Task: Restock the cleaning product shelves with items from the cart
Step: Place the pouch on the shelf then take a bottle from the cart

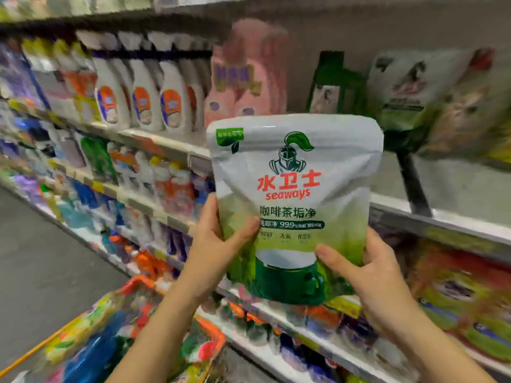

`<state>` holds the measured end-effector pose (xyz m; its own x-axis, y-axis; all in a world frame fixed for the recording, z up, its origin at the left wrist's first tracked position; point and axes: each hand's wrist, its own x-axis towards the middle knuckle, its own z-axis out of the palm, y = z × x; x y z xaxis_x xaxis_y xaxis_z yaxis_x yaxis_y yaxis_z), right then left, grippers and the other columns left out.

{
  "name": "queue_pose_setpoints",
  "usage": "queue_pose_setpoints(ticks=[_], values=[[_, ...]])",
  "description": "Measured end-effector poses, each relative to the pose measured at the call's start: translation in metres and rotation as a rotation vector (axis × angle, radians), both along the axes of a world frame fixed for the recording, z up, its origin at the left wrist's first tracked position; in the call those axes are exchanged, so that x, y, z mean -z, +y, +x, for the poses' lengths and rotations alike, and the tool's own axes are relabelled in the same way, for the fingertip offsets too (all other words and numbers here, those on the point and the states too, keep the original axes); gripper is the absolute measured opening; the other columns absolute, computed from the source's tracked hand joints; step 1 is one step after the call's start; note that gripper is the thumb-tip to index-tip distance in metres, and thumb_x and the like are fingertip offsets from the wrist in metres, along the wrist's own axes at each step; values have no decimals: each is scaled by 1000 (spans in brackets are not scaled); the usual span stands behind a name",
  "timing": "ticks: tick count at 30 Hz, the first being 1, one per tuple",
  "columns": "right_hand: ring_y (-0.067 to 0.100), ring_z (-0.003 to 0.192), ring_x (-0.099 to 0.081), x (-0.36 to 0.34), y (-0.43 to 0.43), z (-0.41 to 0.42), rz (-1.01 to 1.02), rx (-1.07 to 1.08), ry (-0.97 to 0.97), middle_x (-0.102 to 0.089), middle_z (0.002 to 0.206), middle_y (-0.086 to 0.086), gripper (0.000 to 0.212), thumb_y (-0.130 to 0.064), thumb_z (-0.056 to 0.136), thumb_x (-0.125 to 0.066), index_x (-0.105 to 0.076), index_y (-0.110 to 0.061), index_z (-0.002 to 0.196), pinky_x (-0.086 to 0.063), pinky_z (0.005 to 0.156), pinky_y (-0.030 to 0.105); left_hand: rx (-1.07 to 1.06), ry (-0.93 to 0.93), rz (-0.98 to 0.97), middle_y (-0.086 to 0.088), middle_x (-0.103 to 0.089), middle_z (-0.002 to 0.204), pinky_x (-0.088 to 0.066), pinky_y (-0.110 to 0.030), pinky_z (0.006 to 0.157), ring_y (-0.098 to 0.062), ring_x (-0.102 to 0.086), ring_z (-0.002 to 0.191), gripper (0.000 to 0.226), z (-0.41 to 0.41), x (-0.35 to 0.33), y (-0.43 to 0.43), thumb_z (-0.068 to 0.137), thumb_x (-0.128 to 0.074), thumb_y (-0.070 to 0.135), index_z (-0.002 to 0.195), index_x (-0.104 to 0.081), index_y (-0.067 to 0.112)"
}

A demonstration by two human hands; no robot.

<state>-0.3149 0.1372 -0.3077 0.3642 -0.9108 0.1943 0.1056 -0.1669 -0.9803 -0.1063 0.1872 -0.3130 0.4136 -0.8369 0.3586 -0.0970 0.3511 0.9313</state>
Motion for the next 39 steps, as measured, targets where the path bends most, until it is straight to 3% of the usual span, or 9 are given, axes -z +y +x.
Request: queue_pose_setpoints(ticks=[5, 16, 23, 25, 27, 29, 33, 36, 39], values=[[17, 95, -71, -28, -25, -56, -87, 214, -64, -74, 105, -1, 61, -53, 57, -84, -64, -23, 106, -58, 74, 27, 219, -130, -72, 8, -65, 115, -48, -31, 96, -11, -61, 112, 56, -52, -30, -62, 72, -74, 39, 119, -47, 25], [-14, 98, -59, -48, -104, -73, -342, 563, 27, -63, 107, -24, 46, -10, 83, -67, -42, -35, 111, -48, 75, 5, 174, -496, -232, 12, -43, 109, -35, -8, 90, 0, -42, 106, 55, -89, -72, -196, 68, -73, 54, 111, -44, 36], [-3, 141, -22, -35, -137, -62, -486, 686, 324, -15, 155, -15, 86, -27, 87, -58, 4, -54, 139, -27, 113, 22, 363, -256, -162, 17, -57, 115, -47, -9, 82, 10, -58, 103, 72, -92, -49, -234, 63, -88, 19, 114, -42, 41], [-1, 135, -24, -37, -136, -59, -470, 643, 399, -13, 143, -18, 95, -43, 78, -59, 14, -59, 136, -28, 110, 18, 393, -259, -138, 14, -59, 118, -49, -17, 87, 4, -60, 108, 82, -94, -45, -241, 58, -91, 30, 115, -39, 55], [19, 138, -22, -34, -135, -52, -512, 749, 624, -5, 141, -12, 114, -64, 64, -60, 25, -55, 139, -37, 108, 39, 391, -338, -127, 6, -63, 119, -50, -30, 94, -7, -61, 112, 76, -92, -40, -249, 51, -87, 50, 110, -42, 66], [38, 143, -11, -27, -138, -49, -707, 946, 851, 2, 153, 12, 121, -72, 61, -56, 11, -28, 152, -34, 104, 61, 457, -350, -82, 16, -70, 105, -53, -26, 90, 1, -64, 101, 59, -89, -38, -251, 49, -81, 56, 103, -57, 53], [34, 148, 9, -28, -146, -51, -1166, 905, 1132, 11, 160, 18, 104, -71, 75, -53, -6, -24, 155, 5, 118, 54, 469, -363, -63, 11, -66, 110, -48, -23, 92, -4, -60, 107, 74, -84, -37, -256, 58, -56, 88, 111, -53, 38], [42, 146, -3, -32, -159, -52, -1211, 813, 1213, -8, 158, 19, 106, -62, 67, -67, -14, -31, 152, -14, 112, 62, 436, -322, -93, 2, -54, 133, -38, -33, 109, -11, -50, 126, 82, -85, -33, -258, 71, -41, 88, 131, -46, 32], [52, 137, -19, -34, -171, -54, -1141, 836, 1322, -20, 151, 25, 122, -63, 56, -76, -9, -33, 153, -35, 97, 71, 440, -411, -95, 29, -52, 126, -37, -25, 108, 0, -47, 124, 34, -92, -34, -251, 86, -39, 68, 119, -44, 63]])
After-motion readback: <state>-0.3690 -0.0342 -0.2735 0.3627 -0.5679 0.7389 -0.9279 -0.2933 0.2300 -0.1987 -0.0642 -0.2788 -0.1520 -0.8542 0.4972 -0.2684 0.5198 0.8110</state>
